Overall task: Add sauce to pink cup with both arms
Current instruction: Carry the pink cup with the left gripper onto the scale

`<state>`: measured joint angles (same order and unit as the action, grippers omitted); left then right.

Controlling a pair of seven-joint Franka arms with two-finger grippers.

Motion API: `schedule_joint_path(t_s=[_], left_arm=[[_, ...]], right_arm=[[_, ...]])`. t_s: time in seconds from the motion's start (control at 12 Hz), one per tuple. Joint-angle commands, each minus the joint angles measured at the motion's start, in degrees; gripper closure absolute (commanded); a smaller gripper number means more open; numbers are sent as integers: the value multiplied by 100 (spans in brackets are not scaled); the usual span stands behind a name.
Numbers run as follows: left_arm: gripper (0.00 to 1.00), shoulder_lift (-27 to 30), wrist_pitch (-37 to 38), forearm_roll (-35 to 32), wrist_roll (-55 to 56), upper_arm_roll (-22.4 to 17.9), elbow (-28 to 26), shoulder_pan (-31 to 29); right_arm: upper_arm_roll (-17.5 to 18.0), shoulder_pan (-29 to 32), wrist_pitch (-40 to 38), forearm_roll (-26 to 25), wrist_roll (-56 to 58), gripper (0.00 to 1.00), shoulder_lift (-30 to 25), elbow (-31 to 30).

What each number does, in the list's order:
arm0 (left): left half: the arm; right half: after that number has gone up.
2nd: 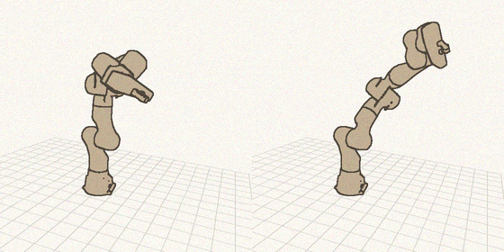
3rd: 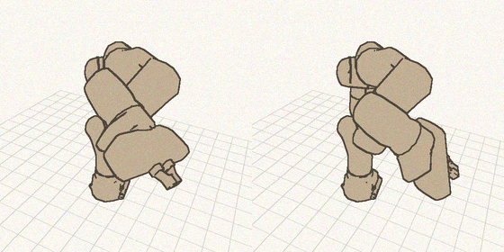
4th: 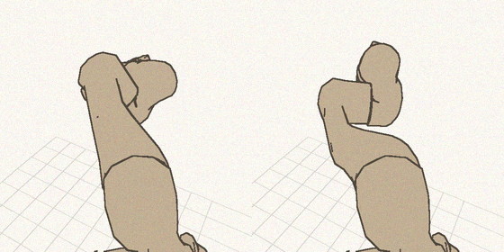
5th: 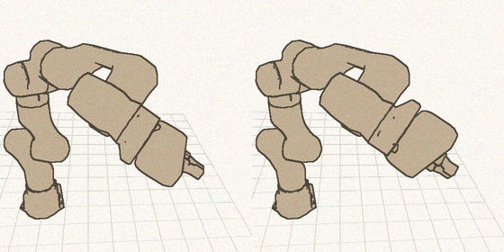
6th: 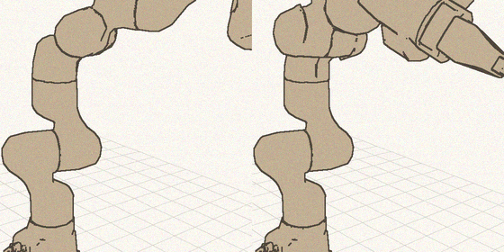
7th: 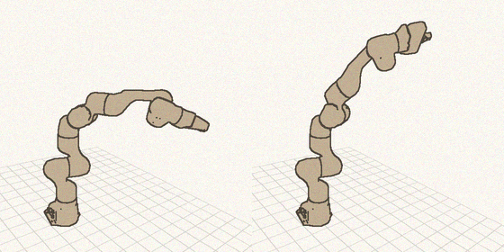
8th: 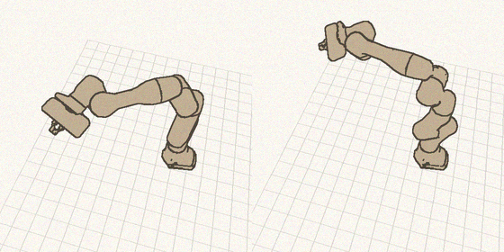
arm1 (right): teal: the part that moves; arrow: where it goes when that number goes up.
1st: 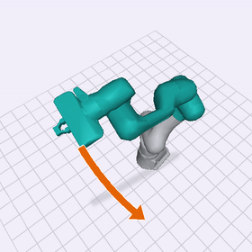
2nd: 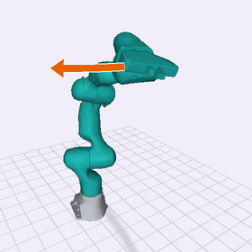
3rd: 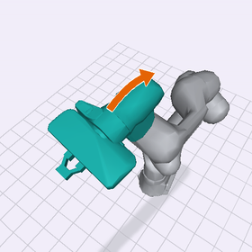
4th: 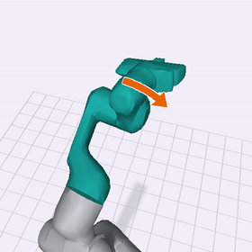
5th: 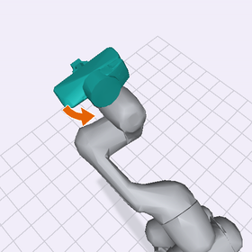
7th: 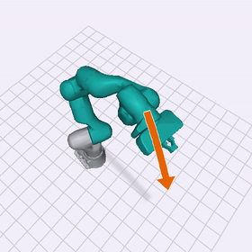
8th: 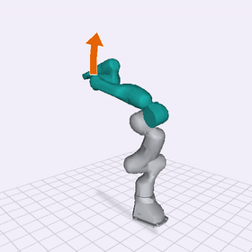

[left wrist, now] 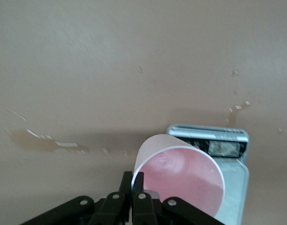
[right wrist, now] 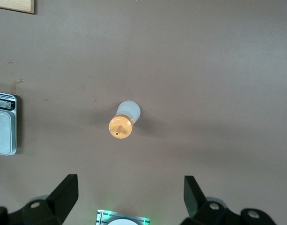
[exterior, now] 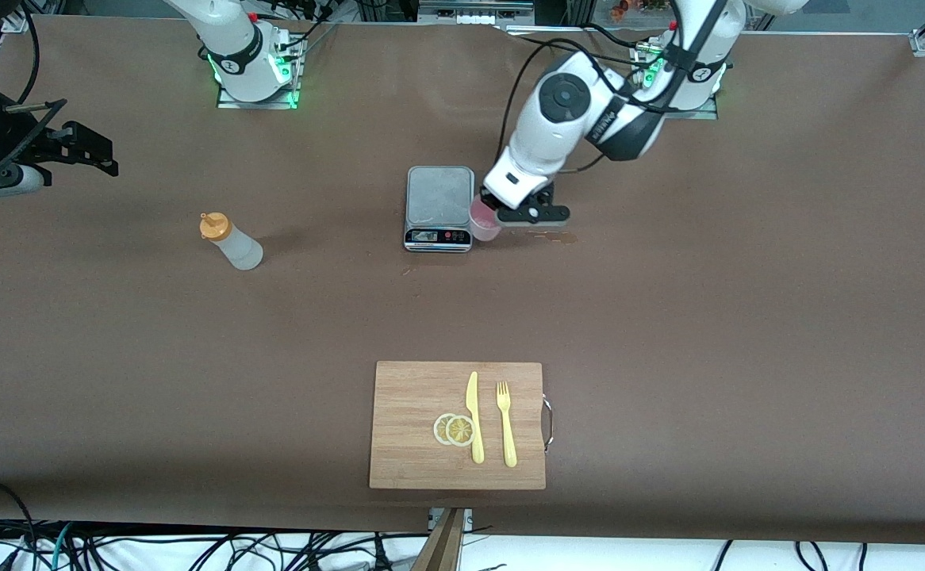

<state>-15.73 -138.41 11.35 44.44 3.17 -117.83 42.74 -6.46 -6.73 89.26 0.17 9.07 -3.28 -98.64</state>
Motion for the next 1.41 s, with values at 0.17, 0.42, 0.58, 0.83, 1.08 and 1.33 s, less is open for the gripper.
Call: schedule_joint_path(t_s=[0.17, 0.42, 0.58, 0.83, 1.08, 1.33], left_arm=[[100, -343, 69, 104, 609, -98, 313, 603], [100, -414, 42, 113, 671, -98, 383, 691], [100, -519, 42, 104, 855, -98, 549, 797], [100, -756, 33, 78, 986, -98, 760, 919], [100, -932, -124, 43, 1092, -98, 805, 999], [1, -924, -99, 60, 1110, -106, 805, 990]], right_arm=[[14, 5, -22, -70, 59, 0, 11, -6], [22, 5, -14, -61, 59, 0, 55, -6], [13, 5, 13, -26, 59, 0, 116, -6], [14, 13, 4, -26, 120, 0, 169, -6], [5, 57, 135, 18, 332, 0, 266, -41], [-4, 66, 180, 18, 445, 0, 301, -85]])
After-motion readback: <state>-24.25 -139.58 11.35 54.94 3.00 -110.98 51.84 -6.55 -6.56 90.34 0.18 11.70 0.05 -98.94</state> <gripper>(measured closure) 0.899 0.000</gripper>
